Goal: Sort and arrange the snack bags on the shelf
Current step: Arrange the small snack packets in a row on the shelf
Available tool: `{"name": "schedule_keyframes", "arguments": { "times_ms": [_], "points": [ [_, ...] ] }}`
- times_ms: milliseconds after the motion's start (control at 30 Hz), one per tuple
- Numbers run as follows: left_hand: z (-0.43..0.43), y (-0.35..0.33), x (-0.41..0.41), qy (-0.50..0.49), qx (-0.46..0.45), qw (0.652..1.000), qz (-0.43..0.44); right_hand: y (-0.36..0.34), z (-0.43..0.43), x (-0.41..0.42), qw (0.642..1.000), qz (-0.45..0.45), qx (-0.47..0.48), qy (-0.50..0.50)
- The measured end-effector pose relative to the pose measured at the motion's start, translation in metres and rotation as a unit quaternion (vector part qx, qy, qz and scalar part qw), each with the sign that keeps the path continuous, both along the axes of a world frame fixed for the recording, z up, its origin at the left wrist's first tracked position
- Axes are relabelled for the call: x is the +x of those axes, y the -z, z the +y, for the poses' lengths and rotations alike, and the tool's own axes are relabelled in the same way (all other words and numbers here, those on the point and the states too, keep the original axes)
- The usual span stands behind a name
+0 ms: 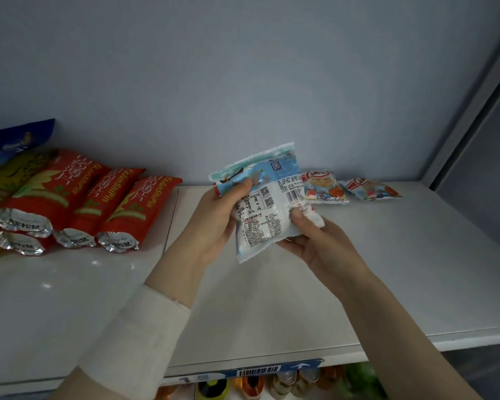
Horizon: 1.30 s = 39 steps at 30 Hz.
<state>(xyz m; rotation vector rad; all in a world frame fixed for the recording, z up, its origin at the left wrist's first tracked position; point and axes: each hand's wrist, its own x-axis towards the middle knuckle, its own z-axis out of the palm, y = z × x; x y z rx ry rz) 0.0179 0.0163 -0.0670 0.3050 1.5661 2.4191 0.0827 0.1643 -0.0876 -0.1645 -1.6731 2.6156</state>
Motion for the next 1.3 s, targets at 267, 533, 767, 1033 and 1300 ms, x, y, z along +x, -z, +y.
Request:
{"name": "schedule_keyframes", "arguments": {
  "times_ms": [267,533,767,1033,1300],
  "points": [
    [-0.005,0.017,0.014,-0.037,-0.068,0.989,-0.122,0.005,-0.011,-0.001,0.847,0.106,0.450,0.262],
    [-0.036,0.021,0.017,-0.066,-0.049,0.989,-0.119,0.013,-0.064,0.014,0.616,0.249,0.743,0.080],
    [-0.147,0.043,0.033,-0.162,-0.028,0.973,-0.164,-0.018,-0.118,0.002,0.739,0.178,0.615,-0.208],
    [-0.338,0.049,0.062,-0.205,-0.125,0.956,-0.167,-0.031,-0.269,-0.011,0.617,0.171,0.673,-0.369],
    [-0.538,0.056,0.058,-0.284,-0.338,0.891,-0.110,-0.013,-0.464,-0.019,0.628,0.175,0.677,-0.341]
  ]
}}
